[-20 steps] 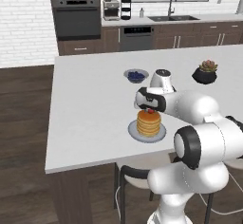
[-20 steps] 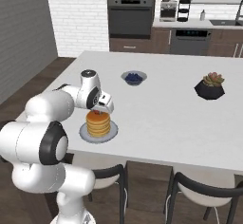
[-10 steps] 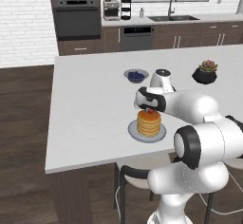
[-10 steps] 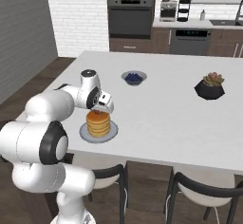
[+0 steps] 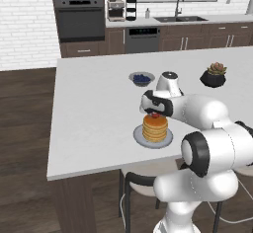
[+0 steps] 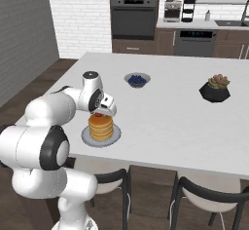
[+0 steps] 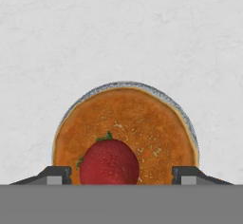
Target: Take the strawberry from the fridge and place it on top of the pancake, located on the dining counter.
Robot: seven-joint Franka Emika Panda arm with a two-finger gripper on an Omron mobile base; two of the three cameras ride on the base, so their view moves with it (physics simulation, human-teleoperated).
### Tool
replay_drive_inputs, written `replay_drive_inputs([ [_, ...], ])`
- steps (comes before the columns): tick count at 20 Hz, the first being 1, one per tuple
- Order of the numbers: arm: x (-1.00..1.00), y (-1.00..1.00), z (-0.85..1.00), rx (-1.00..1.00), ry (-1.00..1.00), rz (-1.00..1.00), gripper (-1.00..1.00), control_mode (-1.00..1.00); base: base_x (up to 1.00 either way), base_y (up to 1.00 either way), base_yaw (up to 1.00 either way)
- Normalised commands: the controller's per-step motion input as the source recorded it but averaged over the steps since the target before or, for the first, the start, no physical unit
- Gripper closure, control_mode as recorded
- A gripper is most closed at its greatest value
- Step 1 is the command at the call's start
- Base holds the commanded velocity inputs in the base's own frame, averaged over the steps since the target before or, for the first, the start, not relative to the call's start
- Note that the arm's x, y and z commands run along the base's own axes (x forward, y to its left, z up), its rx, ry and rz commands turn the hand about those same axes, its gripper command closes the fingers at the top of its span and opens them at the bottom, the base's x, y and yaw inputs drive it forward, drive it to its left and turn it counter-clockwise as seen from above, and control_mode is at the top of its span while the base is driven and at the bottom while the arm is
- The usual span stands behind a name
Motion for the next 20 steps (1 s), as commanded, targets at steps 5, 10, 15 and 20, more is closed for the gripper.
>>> replay_drive_inputs([
  [5,-0.28,0.00,0.00,0.00,0.00,-0.01,-1.00,-1.00,0.00,0.00,0.00],
  [10,-0.08,0.00,0.07,0.00,0.00,0.00,-1.00,-1.00,0.00,0.00,0.00],
  [15,-0.29,0.00,0.43,0.00,0.00,0.00,-1.00,-1.00,0.00,0.00,0.00],
  [20,-0.55,0.00,0.86,0.00,0.00,0.00,-1.00,-1.00,0.00,0.00,0.00],
])
